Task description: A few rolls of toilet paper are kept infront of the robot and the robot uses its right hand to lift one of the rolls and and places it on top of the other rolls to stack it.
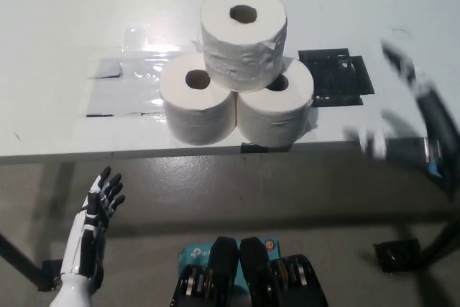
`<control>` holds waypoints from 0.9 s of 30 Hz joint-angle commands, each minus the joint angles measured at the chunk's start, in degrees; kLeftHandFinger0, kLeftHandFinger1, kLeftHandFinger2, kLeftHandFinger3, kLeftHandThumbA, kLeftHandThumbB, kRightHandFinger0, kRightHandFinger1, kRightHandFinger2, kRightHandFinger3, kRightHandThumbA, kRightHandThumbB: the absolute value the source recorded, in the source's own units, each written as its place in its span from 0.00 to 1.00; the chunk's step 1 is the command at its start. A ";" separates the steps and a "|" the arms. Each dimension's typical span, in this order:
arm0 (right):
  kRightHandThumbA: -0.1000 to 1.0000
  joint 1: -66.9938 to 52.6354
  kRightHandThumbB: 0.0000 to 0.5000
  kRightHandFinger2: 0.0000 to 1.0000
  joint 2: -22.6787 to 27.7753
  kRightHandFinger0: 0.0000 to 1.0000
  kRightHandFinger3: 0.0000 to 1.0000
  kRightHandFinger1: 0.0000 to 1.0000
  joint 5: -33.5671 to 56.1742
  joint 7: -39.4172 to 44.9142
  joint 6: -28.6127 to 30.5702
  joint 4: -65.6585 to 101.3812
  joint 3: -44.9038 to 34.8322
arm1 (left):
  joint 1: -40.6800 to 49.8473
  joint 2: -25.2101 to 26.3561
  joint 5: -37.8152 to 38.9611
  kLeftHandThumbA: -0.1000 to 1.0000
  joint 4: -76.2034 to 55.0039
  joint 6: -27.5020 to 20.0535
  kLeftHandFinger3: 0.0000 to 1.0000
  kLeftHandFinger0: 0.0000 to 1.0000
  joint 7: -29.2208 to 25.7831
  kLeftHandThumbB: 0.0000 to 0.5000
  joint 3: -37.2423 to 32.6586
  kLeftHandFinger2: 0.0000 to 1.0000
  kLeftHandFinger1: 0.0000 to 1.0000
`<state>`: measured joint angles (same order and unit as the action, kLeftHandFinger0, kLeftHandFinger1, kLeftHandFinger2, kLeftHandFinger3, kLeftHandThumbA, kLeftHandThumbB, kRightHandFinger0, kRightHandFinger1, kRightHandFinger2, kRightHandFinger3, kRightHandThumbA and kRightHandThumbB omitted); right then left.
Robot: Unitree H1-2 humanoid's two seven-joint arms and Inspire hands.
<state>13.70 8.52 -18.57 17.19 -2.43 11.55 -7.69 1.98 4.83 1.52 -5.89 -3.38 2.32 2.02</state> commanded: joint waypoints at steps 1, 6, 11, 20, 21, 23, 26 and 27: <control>1.00 -25.97 0.43 1.00 -13.00 1.00 1.00 1.00 20.16 -16.31 22.21 32.01 -4.99 | 5.00 1.46 1.69 1.00 -1.61 -0.24 1.00 1.00 5.50 0.92 -4.11 1.00 1.00; 1.00 -29.60 0.42 1.00 -16.12 1.00 1.00 1.00 16.34 -13.33 24.76 23.28 -0.37 | 8.84 1.22 2.47 1.00 -1.77 -1.62 1.00 1.00 5.07 0.74 -4.24 1.00 1.00; 1.00 -30.40 0.40 1.00 -19.13 1.00 1.00 1.00 19.20 -10.84 22.79 8.87 -0.17 | 11.26 0.83 1.99 1.00 -1.67 -3.40 1.00 1.00 4.72 0.68 -4.65 1.00 1.00; 1.00 -22.61 0.58 1.00 -16.75 1.00 1.00 1.00 13.53 -14.35 29.36 -17.76 -1.18 | 10.87 -0.09 1.61 1.00 -3.59 -1.38 1.00 1.00 3.05 0.48 -3.83 1.00 1.00; 1.00 -22.14 0.57 1.00 -16.19 1.00 1.00 1.00 12.38 -15.41 29.36 -19.55 -0.67 | 10.54 -0.07 1.44 1.00 -3.40 -1.84 1.00 1.00 2.89 0.39 -3.69 1.00 1.00; 1.00 -20.94 0.63 1.00 -14.97 1.00 1.00 1.00 11.74 -16.32 29.36 -22.32 0.43 | 9.81 -0.33 0.09 1.00 -3.19 -1.84 1.00 1.00 1.79 0.37 -3.33 1.00 1.00; 1.00 -20.41 0.62 1.00 -13.54 1.00 1.00 1.00 10.66 -17.68 29.36 -23.89 2.29 | 9.47 -0.47 -1.64 1.00 -3.17 -1.25 1.00 1.00 0.93 0.34 -3.40 1.00 1.00; 1.00 -20.40 0.64 1.00 -13.35 1.00 1.00 1.00 10.46 -18.07 29.36 -24.06 2.65 | 9.49 -0.55 -2.21 1.00 -3.25 -0.95 1.00 1.00 0.61 0.34 -3.41 1.00 1.00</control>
<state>-8.11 -6.16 -7.86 4.48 19.77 -11.36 -6.75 11.84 4.63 1.70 -6.95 -3.52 4.22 -1.42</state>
